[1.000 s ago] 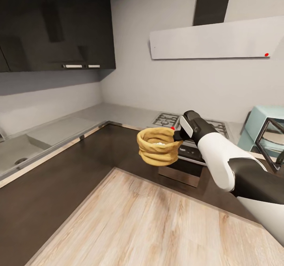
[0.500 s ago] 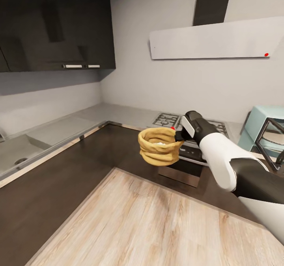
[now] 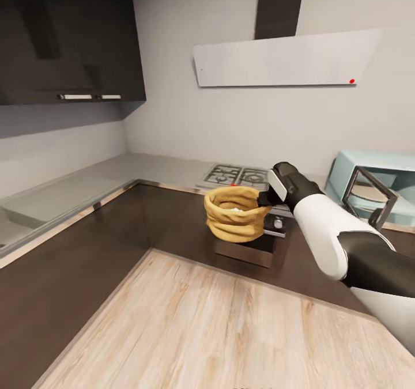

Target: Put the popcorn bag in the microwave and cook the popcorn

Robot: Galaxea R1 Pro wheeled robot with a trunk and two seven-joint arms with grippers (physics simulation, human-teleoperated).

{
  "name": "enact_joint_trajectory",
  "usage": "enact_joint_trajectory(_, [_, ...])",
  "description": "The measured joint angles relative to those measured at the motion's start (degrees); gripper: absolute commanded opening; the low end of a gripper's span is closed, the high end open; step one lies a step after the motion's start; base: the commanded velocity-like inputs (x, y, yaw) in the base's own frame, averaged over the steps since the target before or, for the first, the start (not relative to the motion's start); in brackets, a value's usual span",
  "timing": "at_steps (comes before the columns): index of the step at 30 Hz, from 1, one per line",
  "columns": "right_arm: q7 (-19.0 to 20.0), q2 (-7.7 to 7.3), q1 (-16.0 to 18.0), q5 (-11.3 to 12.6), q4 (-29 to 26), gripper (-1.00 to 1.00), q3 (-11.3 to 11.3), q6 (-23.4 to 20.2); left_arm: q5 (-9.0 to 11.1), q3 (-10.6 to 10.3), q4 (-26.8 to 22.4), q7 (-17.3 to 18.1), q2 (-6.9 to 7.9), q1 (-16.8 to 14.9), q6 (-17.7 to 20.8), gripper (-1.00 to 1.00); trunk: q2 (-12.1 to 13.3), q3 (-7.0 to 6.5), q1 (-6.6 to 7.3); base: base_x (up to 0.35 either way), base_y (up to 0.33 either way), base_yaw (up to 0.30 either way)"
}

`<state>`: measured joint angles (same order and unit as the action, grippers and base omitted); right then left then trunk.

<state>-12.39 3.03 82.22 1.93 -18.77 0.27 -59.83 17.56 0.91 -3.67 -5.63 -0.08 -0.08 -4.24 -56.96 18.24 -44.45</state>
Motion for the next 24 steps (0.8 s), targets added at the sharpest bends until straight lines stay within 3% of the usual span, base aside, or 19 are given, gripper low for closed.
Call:
enact_joint_trajectory(8, [0.1, 0.02, 0.0, 0.0, 0.1, -1.00, 0.0, 0.0, 0.0, 0.0, 0.0, 0.0, 0.00, 0.0, 0.0, 1.00, 0.0, 0.00, 0.00, 0.000, 0.000, -0.252])
enact_joint_trajectory(10, [0.1, 0.09, 0.0, 0.1, 2.6, -1.00, 0.0, 0.0, 0.0, 0.0, 0.0, 0.0, -0.01, 0.0, 0.0, 1.00, 0.0, 0.00, 0.00, 0.000, 0.000, -0.254])
enact_joint_trajectory(24, [0.5, 0.17, 0.0, 0.9, 6.3, -1.00, 0.0, 0.0, -0.1, 0.0, 0.0, 0.0, 0.00, 0.0, 0.0, 1.00, 0.0, 0.00, 0.00, 0.000, 0.000, -0.274])
